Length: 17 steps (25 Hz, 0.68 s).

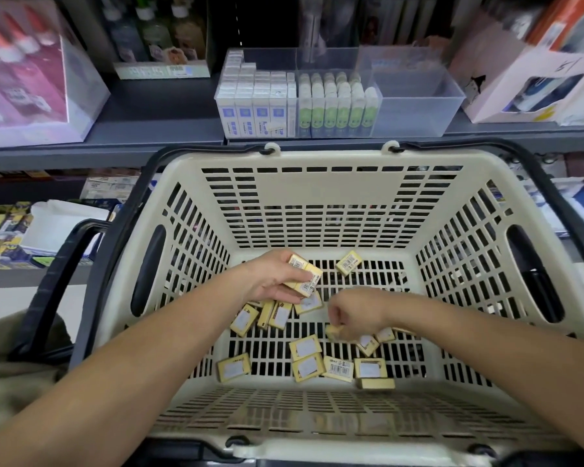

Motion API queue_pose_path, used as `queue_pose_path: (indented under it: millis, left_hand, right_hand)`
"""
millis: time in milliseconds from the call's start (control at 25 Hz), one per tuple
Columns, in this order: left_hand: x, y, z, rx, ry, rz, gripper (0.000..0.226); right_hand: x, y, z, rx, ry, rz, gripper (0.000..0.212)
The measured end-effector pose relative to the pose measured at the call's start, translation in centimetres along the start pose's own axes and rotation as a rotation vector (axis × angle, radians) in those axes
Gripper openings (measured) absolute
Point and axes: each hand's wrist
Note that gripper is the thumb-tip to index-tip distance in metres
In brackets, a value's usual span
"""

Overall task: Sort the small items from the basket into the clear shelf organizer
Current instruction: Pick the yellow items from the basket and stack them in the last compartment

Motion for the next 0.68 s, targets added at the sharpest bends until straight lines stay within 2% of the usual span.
queue_pose_path:
  millis: [120,200,280,400,560,680]
  left_hand:
    - [0.2,0.0,0.2,0.022,0.065,-0.029,0.020]
    - [0.0,-0.3,0.3,0.125,0.005,-0.069,0.017]
    - [-0.3,-0.5,0.2,0.213,-0.094,-0.067,0.030]
    - [-0.4,-0.4,0.3,0.244,-0.152,-0.031,0.048]
    - [-0.7,-0.1,0.5,0.121,-0.214,0.023,0.033]
    - [-1.5,-0.1,0.0,-0.014,-0.196,0.065,0.028]
  right_hand:
    - [0.2,-0.5,-2.9,-0.124,0.443,-0.037,0.026]
    - [-0.1,-0.6,-3.7,-0.275,0.540,-0.051,0.032]
    - [-0.5,-0.4,-3.8,-0.386,0.528,-0.032,0.034]
    - [-1.1,0.1,-3.6,-0.544,0.557,0.030,0.039]
    - [-2.9,0.7,-3.4,-0.539,0.497,0.121,0.031]
    - [-5.0,0.5,-2.8,-0.483,0.166,0.249,0.034]
Point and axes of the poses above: each hand's wrist, its own y-axis towards the middle knuckle, its own z-axis out of the palm, x = y × z, and after that the axes turned 7 degrees about -y, right-handed
